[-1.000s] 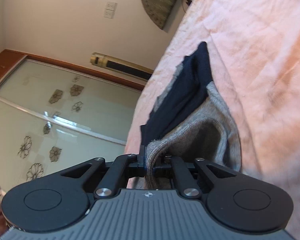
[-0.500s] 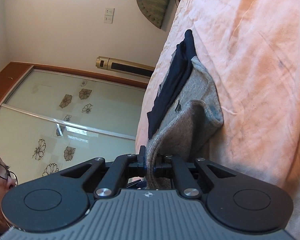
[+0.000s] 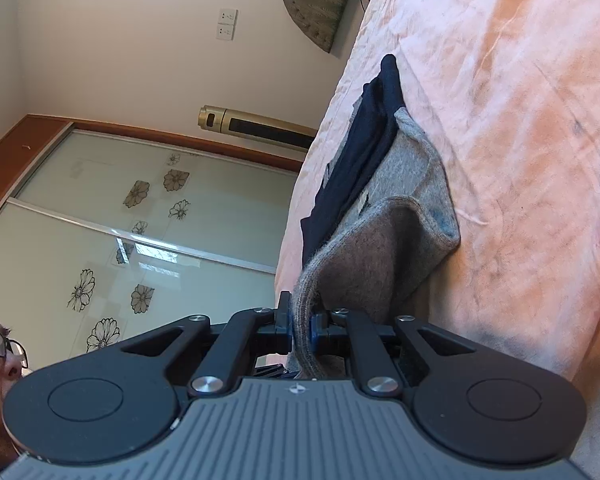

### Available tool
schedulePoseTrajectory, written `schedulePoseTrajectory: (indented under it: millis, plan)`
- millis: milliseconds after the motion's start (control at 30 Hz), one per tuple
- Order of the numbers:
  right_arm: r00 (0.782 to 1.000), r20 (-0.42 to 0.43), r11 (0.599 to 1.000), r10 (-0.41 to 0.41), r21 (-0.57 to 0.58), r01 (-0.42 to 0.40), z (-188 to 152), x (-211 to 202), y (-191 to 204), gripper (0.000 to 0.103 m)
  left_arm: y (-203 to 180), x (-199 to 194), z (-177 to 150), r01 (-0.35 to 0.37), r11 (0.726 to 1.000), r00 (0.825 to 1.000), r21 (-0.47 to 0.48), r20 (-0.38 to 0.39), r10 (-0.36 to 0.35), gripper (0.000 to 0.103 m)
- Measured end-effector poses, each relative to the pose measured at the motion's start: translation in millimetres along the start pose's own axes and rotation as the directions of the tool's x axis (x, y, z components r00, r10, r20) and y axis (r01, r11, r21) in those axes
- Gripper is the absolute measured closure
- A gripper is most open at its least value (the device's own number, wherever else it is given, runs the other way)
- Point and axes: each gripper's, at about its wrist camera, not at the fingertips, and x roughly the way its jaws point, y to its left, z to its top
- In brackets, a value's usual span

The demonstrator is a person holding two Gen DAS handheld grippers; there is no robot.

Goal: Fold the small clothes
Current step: 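Fold the grasped side edge inward over the sweater body with both tools, release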

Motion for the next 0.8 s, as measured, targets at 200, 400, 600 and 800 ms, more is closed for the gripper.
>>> schedulePoseTrajectory:
  millis: [200,400,600,800]
  plan:
    - [0.999,0.024,0.999,-0.035,0.012,0.035,2.4,-1.1,-1.1,0.086,2.7,-1.8,-1.9,-0.033,0.996,0.996,-0.087,0.084,0.041,0.096]
    - [0.999,0.029,0.999,-0.038,0.014,0.037,4.3,-2.7,-1.8,0.086,23.4,-17.7,-3.9,0.018,0.971,0.987,-0.24,0.16,0.021,0.098]
    - [0.997,0.076,1.0,-0.015,-0.015,0.016,39.4,13.7,9.1,0.086,49.1,-55.0,33.1,-0.019,0.968,0.943,-0.25,0.318,0.101,0.098]
    - [0.986,0.16,0.998,0.047,-0.042,-0.041,140.6,70.8,16.1,0.086,134.9,-73.2,101.9,-0.162,0.918,0.82,-0.362,0.469,0.329,0.098]
